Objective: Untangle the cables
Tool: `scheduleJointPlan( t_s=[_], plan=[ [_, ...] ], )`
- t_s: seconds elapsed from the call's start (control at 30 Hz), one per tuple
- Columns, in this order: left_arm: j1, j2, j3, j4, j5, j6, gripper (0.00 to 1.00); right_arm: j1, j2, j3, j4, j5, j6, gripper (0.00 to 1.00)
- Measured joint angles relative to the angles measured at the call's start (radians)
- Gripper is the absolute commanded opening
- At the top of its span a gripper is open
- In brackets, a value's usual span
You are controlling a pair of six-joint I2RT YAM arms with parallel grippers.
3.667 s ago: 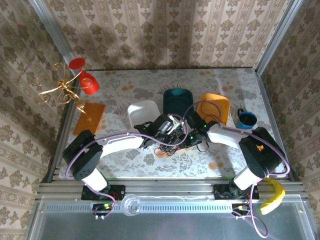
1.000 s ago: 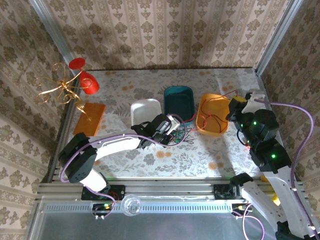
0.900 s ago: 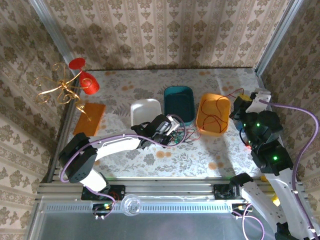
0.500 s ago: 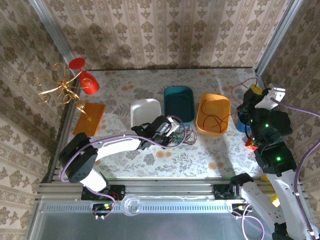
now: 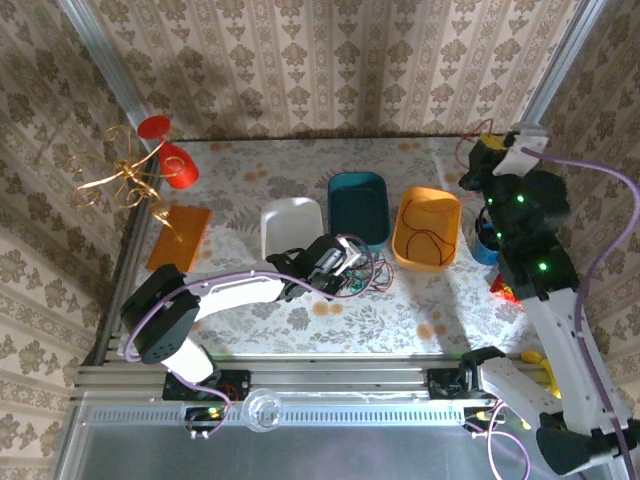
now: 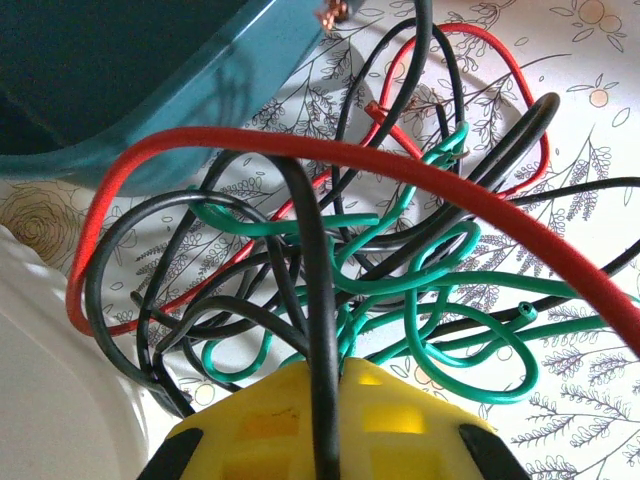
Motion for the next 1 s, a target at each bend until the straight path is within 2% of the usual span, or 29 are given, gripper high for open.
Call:
scheduleJointPlan(
  t_s=[0.2, 0.5, 0.8, 1.0],
  plan=[
    [0.000, 0.001, 0.000, 0.003, -0.001, 0.000, 0.00, -0.001, 0.105, -0.135, -0.075, -0.050, 0.057, 0.00],
    [0.000, 0.001, 0.000, 0.003, -0.005, 0.000, 0.00, -0.003, 0.274, -0.318, -0.193, -0.065, 0.246, 0.00],
    [0.000, 0.012, 0.003, 0.002, -0.007, 0.000, 0.00, -0.003, 0.400, -0.341, -0.218, -0.064, 0.323, 0.02],
    [0.000, 0.012, 0.014, -0.004, -0.011, 0.000, 0.00, -0.013, 0.478, -0.339, -0.215, -0.064, 0.340, 0.10]
  ],
)
